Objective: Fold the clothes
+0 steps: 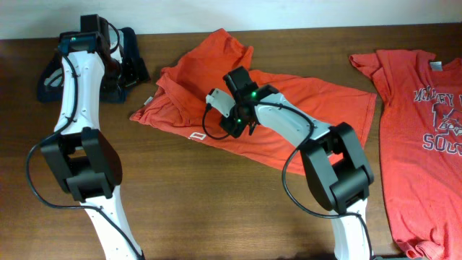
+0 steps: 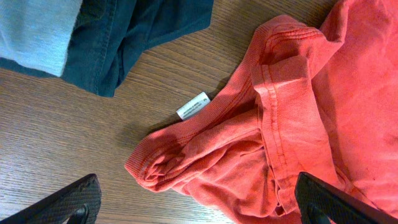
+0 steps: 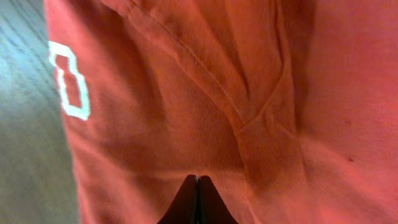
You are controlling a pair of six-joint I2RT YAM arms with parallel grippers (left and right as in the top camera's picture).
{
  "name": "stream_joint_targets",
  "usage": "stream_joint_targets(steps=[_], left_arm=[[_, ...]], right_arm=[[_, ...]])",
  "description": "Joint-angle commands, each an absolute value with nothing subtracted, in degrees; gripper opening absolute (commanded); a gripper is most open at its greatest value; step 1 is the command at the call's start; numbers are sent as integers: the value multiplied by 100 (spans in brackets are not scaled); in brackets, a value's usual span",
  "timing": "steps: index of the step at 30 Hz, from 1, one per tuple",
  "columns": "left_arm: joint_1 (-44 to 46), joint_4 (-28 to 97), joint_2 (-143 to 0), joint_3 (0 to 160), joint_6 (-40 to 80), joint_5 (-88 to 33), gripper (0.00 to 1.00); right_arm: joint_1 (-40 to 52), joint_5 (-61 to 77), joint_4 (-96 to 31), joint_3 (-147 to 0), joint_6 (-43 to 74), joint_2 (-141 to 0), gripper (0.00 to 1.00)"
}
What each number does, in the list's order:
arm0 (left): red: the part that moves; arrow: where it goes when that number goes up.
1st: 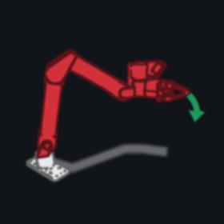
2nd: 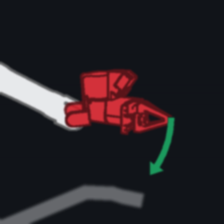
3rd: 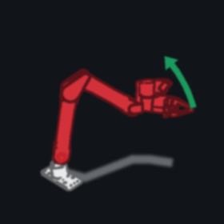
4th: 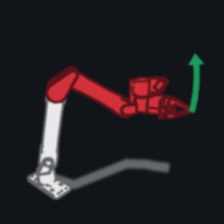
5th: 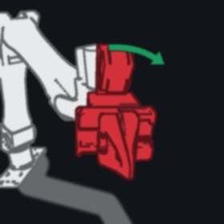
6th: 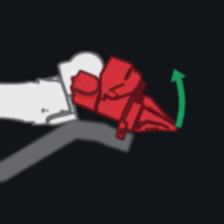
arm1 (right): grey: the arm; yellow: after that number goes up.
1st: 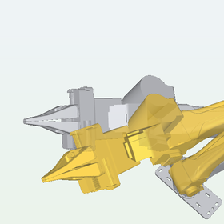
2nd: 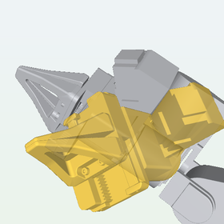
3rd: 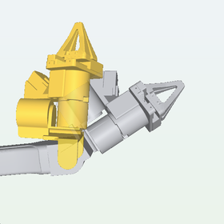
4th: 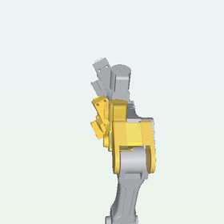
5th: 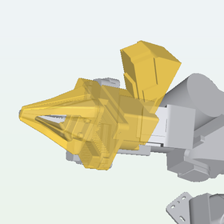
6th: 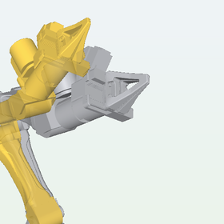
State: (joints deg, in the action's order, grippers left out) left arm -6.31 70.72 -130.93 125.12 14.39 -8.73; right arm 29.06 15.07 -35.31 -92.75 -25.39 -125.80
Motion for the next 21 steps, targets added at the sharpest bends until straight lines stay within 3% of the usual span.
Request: stream_joint_targets(steps=[1,16,21], left_arm=[[-611,7076,-12899,12582,1406,-851,99],[-611,7078,-12899,12582,1406,-851,99],[-611,7078,-12899,12582,1406,-851,99]], right_arm=[[2919,1472,-3439,-9223,-2547,-12715,4],[2917,1428,-3159,-9223,-2462,-13006,4],[2917,676,-2923,-9231,-2412,-13023,4]])
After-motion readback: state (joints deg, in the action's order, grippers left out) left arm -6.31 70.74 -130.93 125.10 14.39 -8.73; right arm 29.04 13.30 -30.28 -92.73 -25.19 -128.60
